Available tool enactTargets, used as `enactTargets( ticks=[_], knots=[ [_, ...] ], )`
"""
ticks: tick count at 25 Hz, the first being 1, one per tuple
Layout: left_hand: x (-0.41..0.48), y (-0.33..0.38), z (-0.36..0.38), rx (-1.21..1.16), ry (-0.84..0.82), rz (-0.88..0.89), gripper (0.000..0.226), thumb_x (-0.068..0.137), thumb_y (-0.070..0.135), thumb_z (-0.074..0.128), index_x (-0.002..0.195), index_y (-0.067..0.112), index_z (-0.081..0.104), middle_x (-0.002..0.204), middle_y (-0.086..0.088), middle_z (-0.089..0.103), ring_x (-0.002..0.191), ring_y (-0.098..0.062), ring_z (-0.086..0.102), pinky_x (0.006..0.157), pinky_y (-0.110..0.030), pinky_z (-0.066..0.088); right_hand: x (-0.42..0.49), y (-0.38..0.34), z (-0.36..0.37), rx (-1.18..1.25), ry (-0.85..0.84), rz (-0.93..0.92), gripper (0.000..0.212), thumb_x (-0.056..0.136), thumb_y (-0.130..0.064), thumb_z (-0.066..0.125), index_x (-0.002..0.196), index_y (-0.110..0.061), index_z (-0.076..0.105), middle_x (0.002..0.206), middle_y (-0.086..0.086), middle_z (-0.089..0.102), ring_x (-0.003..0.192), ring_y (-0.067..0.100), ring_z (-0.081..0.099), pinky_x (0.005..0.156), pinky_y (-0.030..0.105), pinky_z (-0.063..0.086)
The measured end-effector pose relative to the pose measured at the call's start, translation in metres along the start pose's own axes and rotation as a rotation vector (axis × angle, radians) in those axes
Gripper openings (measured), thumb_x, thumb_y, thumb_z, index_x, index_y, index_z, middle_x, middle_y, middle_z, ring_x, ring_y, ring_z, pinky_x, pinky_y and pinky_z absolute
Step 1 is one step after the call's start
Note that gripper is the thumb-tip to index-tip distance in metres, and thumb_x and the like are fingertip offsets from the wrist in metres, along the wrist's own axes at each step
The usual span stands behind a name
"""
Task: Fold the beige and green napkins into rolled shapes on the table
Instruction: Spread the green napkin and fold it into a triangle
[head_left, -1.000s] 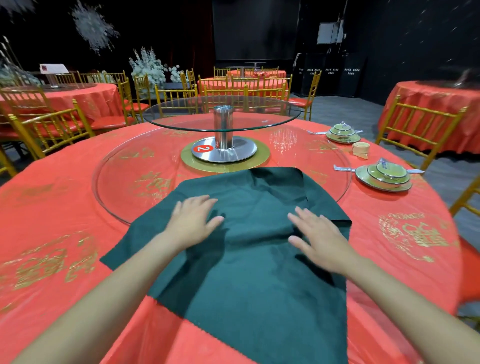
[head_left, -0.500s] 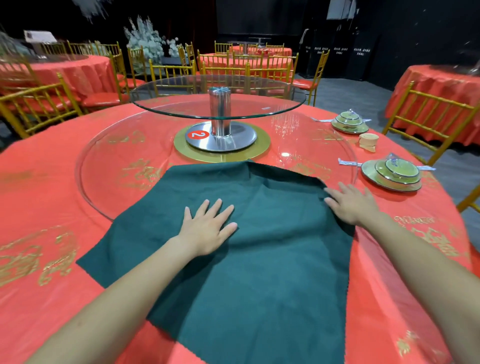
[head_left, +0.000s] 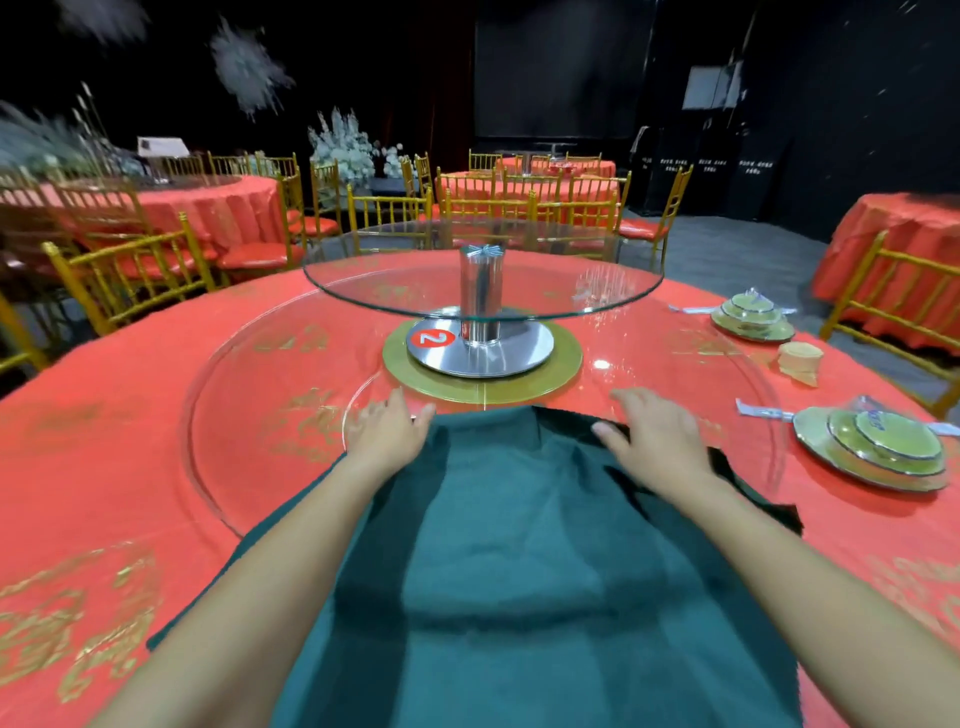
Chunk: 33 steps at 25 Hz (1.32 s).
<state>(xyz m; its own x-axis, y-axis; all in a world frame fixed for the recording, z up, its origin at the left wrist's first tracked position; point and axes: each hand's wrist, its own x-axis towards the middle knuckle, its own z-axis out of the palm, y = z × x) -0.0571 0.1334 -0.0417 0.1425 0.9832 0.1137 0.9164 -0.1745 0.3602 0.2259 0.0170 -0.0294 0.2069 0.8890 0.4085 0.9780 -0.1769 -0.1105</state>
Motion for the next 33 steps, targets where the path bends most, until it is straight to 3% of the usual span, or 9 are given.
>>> enactTargets(
  ticks=[6,11,14,17,20,23,27,30,33],
  knots=[
    [0.013,0.003,-0.003,-0.098,-0.004,-0.066,0.06,0.099,0.049,0.018,0.116,0.001,0.05,0.12,-0.023,0.057,0.111,-0.039,0.053,0.091,-0.042,0.039,0.037,-0.046,0.031,0.114,-0.137,0.008,0.05,0.088,-0.048,0.056,0.131,-0.024,0.048,0.127,0.0,0.057,0.117,0.024,0.053,0.096,0.039,0.036],
    [0.01,0.003,-0.015,0.036,-0.106,-0.14,0.063,0.099,0.05,0.015,0.111,0.006,0.059,0.12,-0.017,0.06,0.113,-0.035,0.053,0.096,-0.043,0.039,0.049,-0.047,0.039,0.228,-0.044,0.05,0.021,0.091,-0.033,0.053,0.101,-0.027,0.07,0.103,-0.003,0.071,0.098,0.024,0.061,0.084,0.034,0.039],
    [0.0,0.003,-0.013,-0.217,-0.011,0.047,0.024,0.097,0.031,0.042,0.104,0.017,0.061,0.108,-0.003,0.065,0.101,-0.025,0.058,0.085,-0.031,0.043,0.047,-0.04,0.031,0.49,0.034,0.151,0.019,0.091,-0.03,0.054,0.087,-0.019,0.07,0.085,-0.001,0.071,0.084,0.026,0.06,0.073,0.036,0.045],
    [-0.008,-0.002,-0.004,-0.549,0.177,0.206,0.021,0.09,0.003,0.053,0.101,0.013,0.069,0.095,0.005,0.064,0.092,-0.012,0.058,0.079,-0.016,0.041,0.046,-0.025,0.028,0.529,0.08,0.25,0.034,0.092,-0.035,0.052,0.062,-0.019,0.056,0.061,-0.001,0.057,0.066,0.027,0.052,0.054,0.034,0.034],
    [-0.013,-0.007,0.0,-0.528,0.426,0.329,0.024,0.089,-0.003,0.051,0.102,0.006,0.07,0.095,0.002,0.061,0.09,-0.014,0.056,0.077,-0.008,0.038,0.047,-0.015,0.028,0.446,0.064,0.322,0.048,0.094,-0.039,0.048,0.053,-0.015,0.037,0.049,0.004,0.04,0.051,0.027,0.039,0.047,0.031,0.023],
    [-0.015,-0.011,0.009,-0.339,0.591,0.615,0.03,0.089,-0.001,0.046,0.113,0.001,0.064,0.105,-0.01,0.062,0.093,-0.019,0.055,0.078,-0.022,0.043,0.047,-0.013,0.033,0.407,0.087,0.377,0.048,0.094,-0.036,0.047,0.052,-0.014,0.039,0.048,0.002,0.039,0.048,0.024,0.037,0.045,0.029,0.022],
    [-0.018,-0.02,0.027,-0.081,0.447,0.548,0.043,0.081,-0.006,0.056,0.12,0.011,0.06,0.122,-0.012,0.057,0.097,-0.03,0.06,0.069,-0.034,0.049,0.039,-0.013,0.038,0.245,-0.01,0.336,0.025,0.093,-0.037,0.049,0.089,-0.017,0.064,0.072,0.002,0.064,0.075,0.029,0.06,0.07,0.037,0.045],
    [-0.029,-0.01,0.027,0.103,0.235,0.255,0.046,0.09,0.025,0.056,0.136,0.026,0.046,0.153,-0.011,0.023,0.133,-0.036,0.031,0.103,-0.049,0.03,0.029,-0.014,0.045,0.078,0.025,0.161,0.035,0.088,-0.037,0.056,0.119,-0.021,0.059,0.117,0.006,0.06,0.113,0.027,0.052,0.103,0.043,0.028],
    [-0.048,0.009,0.03,0.208,-0.014,0.333,0.057,0.094,0.055,0.034,0.146,0.037,0.021,0.158,-0.001,-0.009,0.144,-0.027,-0.005,0.113,-0.051,-0.001,0.003,-0.03,0.041,0.046,-0.033,-0.076,0.062,0.083,-0.064,0.032,0.125,-0.025,0.056,0.144,0.009,0.041,0.134,0.028,0.034,0.114,0.046,0.014]
  ],
)
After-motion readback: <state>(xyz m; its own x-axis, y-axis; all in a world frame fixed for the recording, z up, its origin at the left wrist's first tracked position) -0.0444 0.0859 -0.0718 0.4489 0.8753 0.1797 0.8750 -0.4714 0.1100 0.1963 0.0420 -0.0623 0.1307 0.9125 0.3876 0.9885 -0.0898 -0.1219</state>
